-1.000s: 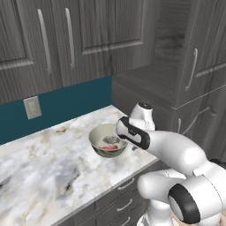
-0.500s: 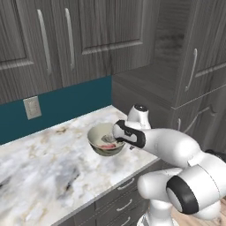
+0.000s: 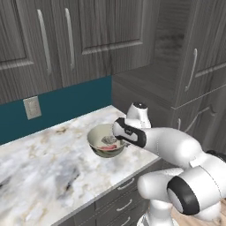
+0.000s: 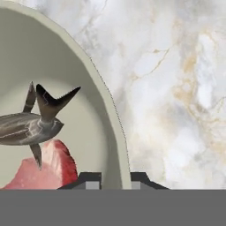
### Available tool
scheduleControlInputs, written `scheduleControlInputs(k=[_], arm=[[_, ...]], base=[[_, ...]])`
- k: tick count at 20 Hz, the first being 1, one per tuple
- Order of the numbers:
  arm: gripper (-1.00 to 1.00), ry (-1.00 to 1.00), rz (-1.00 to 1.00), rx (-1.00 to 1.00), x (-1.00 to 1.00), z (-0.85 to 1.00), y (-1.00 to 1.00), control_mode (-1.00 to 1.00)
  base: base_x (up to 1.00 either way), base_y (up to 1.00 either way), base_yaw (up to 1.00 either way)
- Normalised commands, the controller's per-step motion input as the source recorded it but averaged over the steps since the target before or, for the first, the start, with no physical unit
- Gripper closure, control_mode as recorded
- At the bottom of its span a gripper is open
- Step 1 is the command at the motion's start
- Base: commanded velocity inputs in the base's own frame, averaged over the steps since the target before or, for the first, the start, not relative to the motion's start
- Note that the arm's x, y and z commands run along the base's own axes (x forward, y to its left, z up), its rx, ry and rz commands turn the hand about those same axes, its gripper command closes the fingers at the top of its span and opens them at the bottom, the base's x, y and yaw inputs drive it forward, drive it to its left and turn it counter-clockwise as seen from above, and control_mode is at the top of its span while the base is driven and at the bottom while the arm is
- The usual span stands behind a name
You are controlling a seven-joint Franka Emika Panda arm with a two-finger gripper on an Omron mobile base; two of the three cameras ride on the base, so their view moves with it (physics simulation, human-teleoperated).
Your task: Place the bowl with the potato and tomato on the top shelf of the fridge. Place the bowl with the steak and fish on the second highest shelf of the fridge.
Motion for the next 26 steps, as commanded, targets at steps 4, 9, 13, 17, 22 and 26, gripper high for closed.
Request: scheduleControlInputs(k=[4, 9, 13, 17, 22, 26], arm=[[1.00, -0.04, -0.07, 0.00, -0.69, 0.48, -0.03, -1.00], [1.00, -0.14, -0.13, 0.04, -0.71, 0.94, -0.07, -1.00], [1.00, -0.20, -0.20, 0.17, -0.74, 0.99, -0.20, -1.00], [1.00, -0.13, -0.22, 0.20, -0.66, 0.81, -0.32, -1.00], [1.00, -0.07, -0.06, 0.02, -0.24, 0.17, -0.08, -1.00], [1.00, 0.00, 0.00, 0.00, 0.00, 0.00, 0.00, 1.00]], base=[[0.00, 0.00, 0.00], [0.00, 0.00, 0.00], [0.00, 0.00, 0.00], [0.00, 0.00, 0.00], [0.00, 0.00, 0.00], [-0.33, 0.00, -0.31]])
